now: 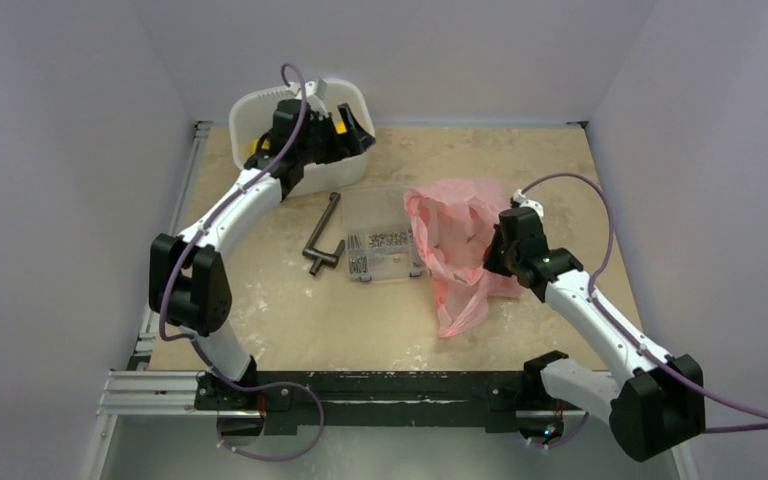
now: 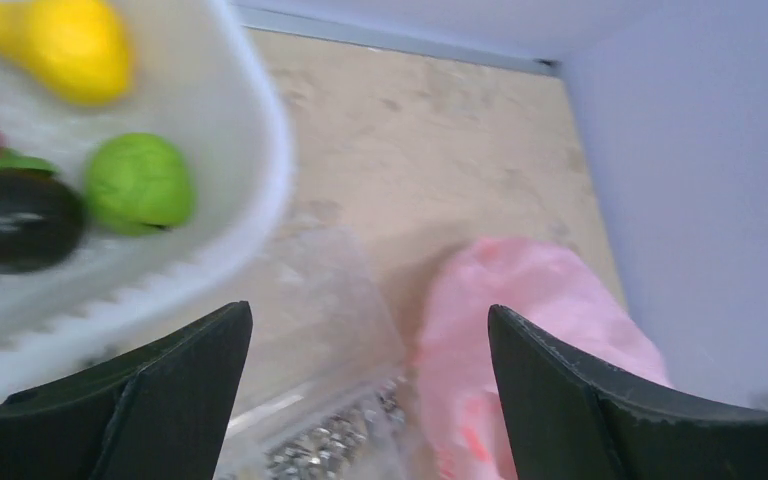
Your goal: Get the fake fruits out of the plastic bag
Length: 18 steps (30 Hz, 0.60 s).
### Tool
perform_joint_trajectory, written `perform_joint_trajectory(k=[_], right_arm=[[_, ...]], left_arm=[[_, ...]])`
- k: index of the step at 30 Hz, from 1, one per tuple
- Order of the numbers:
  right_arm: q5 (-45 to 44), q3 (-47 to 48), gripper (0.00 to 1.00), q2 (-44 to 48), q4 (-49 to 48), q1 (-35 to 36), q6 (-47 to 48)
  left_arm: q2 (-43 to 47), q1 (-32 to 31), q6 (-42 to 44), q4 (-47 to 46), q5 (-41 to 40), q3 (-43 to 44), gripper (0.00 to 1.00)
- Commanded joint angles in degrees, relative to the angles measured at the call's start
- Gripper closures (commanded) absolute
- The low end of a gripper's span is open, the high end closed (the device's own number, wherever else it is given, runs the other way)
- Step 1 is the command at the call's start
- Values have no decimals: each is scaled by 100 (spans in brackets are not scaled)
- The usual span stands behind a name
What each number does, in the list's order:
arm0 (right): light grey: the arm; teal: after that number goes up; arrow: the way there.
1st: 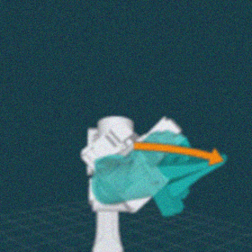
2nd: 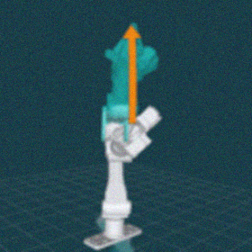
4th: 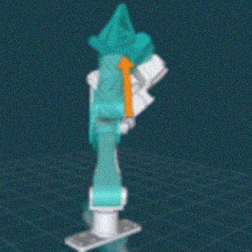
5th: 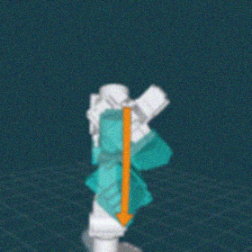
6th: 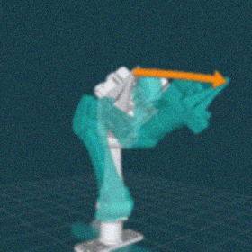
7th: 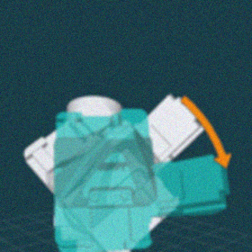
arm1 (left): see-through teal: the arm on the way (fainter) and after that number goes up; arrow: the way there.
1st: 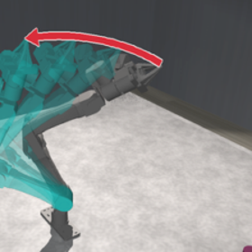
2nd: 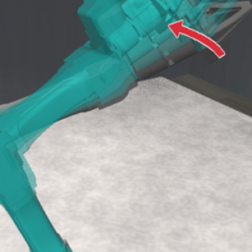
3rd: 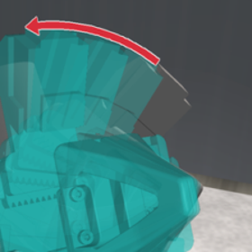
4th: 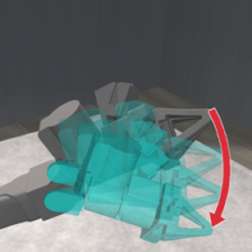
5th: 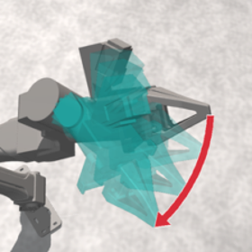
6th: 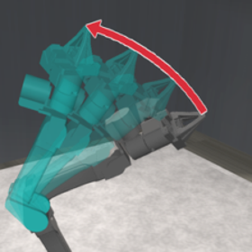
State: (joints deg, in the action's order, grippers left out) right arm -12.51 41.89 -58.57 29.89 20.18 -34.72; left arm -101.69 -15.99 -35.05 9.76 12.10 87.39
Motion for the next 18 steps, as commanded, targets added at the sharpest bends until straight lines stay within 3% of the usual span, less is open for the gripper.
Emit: perform_joint_trajectory(k=[1, 5, 11, 18], right_arm=[[549, 473, 100, -321, -744, -19, 753], [490, 604, 100, -269, -587, -19, 728], [784, -259, 100, 81, -619, -15, 132], [732, -530, 100, 338, -449, -15, -54]], left_arm=[[676, -780, -332, -1182, 402, -892, 15], [1020, -1390, -396, -1791, 655, -1633, 26], [1304, -2524, 115, -2671, 416, -2557, 31], [216, -3304, 519, -2564, 406, -1886, 45]])
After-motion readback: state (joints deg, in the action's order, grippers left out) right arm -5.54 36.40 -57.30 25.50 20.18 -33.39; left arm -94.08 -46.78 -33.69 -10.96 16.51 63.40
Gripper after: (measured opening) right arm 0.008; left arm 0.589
